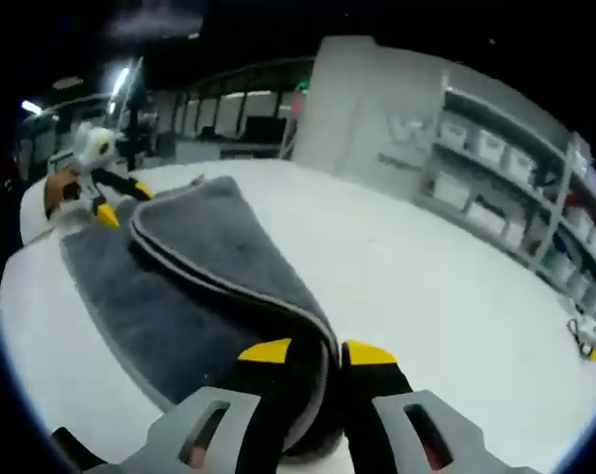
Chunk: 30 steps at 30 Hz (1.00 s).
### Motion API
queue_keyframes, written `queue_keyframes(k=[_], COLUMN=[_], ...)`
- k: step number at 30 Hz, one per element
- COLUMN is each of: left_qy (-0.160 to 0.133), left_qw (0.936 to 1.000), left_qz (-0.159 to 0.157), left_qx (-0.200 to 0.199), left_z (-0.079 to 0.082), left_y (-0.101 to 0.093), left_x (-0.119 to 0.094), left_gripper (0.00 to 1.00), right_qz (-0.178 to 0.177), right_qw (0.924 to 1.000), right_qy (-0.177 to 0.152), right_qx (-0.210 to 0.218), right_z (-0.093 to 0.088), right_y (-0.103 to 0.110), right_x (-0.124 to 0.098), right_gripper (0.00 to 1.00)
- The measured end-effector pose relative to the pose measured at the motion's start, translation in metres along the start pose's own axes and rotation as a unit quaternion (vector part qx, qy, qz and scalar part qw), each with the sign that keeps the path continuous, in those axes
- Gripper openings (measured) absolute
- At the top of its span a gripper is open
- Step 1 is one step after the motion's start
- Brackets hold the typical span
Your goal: Open the folded towel by lifting each exposed corner and separating the folded layers until the towel lies flat within the target outline without major curled edges
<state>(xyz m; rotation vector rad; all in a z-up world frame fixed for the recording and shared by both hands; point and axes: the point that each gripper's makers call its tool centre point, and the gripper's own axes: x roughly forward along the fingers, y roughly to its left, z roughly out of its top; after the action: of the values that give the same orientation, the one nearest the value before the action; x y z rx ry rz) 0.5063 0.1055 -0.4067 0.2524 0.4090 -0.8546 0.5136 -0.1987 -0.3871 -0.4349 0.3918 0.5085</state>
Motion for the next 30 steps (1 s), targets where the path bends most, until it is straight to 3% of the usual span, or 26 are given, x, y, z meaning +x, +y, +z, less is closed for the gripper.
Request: queue_keyframes(k=[3, 6, 10, 13, 17, 21, 23, 26, 28, 30], left_qy=[-0.001, -0.002, -0.001, 0.0, -0.008, -0.01, -0.011, -0.015, -0.016, -0.015], left_qw=[1.0, 1.0, 1.0, 1.0, 0.9999, 0.9999, 0.9998, 0.9997, 0.9988, 0.9987], left_qz=[0.0, -0.002, -0.001, -0.001, -0.008, -0.009, -0.007, -0.019, -0.039, -0.044], left_qx=[0.0, -0.002, 0.002, 0.002, 0.006, 0.008, 0.013, 0.0, -0.025, -0.018], left_z=[0.0, -0.001, 0.0, 0.0, 0.001, 0.002, 0.003, 0.004, 0.006, 0.007], left_y=[0.0, -0.001, -0.001, 0.0, -0.001, -0.002, -0.002, -0.006, -0.007, -0.014], left_x=[0.0, 0.001, 0.0, 0.0, 0.001, 0.002, 0.002, 0.003, 0.006, 0.009], left_gripper=[0.59, 0.58, 0.58, 0.58, 0.57, 0.58, 0.6, 0.68, 0.79, 0.88], right_qz=[-0.014, -0.001, 0.033, 0.042, 0.041, 0.029, 0.029, 0.03, 0.029, 0.029], right_qw=[0.9987, 0.992, 0.974, 0.9581, 0.9547, 0.9378, 0.9365, 0.9323, 0.9321, 0.9339], right_qy=[-0.02, -0.032, -0.043, -0.064, -0.073, -0.086, -0.085, -0.084, -0.083, -0.083], right_qx=[-0.044, -0.122, -0.22, -0.276, -0.285, -0.335, -0.339, -0.351, -0.351, -0.347], right_z=[0.011, 0.021, 0.029, 0.038, 0.043, 0.048, 0.047, 0.046, 0.046, 0.047], right_y=[-0.001, 0.012, 0.041, 0.058, 0.067, 0.076, 0.079, 0.081, 0.081, 0.081], right_x=[-0.002, 0.001, 0.012, 0.019, 0.028, 0.039, 0.043, 0.047, 0.049, 0.05], right_gripper=[0.18, 0.23, 0.38, 0.38, 0.34, 0.27, 0.23, 0.17, 0.14, 0.11])
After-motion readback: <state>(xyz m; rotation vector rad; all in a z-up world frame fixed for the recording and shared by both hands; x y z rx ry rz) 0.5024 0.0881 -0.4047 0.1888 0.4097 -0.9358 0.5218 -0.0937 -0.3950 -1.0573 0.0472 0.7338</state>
